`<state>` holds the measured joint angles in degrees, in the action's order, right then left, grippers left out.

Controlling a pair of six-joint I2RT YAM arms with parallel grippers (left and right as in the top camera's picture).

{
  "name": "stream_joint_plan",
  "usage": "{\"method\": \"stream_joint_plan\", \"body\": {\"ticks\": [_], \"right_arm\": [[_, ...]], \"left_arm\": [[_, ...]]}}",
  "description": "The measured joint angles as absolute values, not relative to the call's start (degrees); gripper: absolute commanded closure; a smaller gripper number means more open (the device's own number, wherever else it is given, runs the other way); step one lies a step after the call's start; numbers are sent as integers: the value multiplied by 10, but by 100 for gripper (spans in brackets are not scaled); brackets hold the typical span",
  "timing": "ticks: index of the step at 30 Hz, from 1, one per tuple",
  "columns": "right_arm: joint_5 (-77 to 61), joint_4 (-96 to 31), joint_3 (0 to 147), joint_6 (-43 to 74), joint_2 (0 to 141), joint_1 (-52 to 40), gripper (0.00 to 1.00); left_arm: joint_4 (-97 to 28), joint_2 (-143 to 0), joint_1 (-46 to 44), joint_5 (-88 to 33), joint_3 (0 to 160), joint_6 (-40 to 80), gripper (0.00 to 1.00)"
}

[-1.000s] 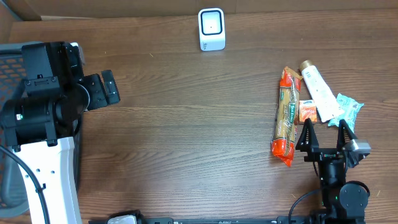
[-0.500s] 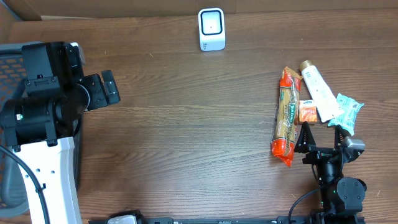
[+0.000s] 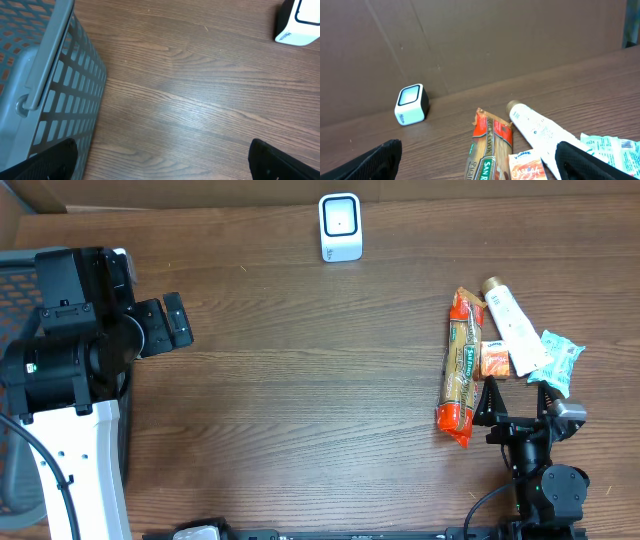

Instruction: Scan the item barcode

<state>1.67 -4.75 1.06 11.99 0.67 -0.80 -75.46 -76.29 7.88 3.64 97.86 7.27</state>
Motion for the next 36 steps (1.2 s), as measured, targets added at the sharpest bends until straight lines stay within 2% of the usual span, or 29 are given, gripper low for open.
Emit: {"method": "stream_joint_plan", "body": {"ticks": [30, 36], "right_arm": [[17, -48, 11, 120, 7, -8, 0], [17, -48, 11, 120, 7, -8, 0]], "left_arm": [[-754, -762, 79, 37, 979, 73, 0], [-629, -717, 61, 43, 937, 72, 0]]}}
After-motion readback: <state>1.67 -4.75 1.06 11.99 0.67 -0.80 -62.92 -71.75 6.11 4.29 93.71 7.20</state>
